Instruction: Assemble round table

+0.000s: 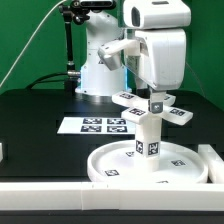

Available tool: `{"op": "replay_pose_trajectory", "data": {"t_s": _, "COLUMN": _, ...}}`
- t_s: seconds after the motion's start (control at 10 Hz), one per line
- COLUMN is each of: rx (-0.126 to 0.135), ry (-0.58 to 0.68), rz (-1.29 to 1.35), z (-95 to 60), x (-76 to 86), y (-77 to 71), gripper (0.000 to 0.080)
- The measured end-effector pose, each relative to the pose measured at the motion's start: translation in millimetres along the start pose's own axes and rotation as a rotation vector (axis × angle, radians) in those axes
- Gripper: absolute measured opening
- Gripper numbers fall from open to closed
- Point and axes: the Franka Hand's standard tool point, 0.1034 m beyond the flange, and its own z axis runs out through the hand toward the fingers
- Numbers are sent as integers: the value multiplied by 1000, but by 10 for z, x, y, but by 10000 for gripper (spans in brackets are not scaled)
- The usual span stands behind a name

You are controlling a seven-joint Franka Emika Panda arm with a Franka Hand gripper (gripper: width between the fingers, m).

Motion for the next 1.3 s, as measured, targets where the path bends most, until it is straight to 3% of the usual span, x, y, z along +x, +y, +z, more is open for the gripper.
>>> {"op": "replay_pose_trajectory", "data": {"t_s": 0.1, "rx": 1, "ry": 0, "rz": 0, "z": 6, "x": 0, "y": -2, "gripper": 468}}
{"op": "replay_pose_trajectory", "data": {"t_s": 0.2, "rx": 1, "ry": 0, "rz": 0, "z": 4, "x": 0, "y": 0, "gripper": 430}}
{"op": "replay_pose_trajectory", "data": {"t_s": 1.0, "rx": -1, "ry": 2, "rz": 154, "z": -1, "x": -22, "y": 3, "gripper": 430}}
{"op": "replay_pose_trajectory", "data": {"t_s": 1.3, "rx": -42, "ry": 40, "rz": 497, "z": 1, "x": -30, "y": 29, "gripper": 430}}
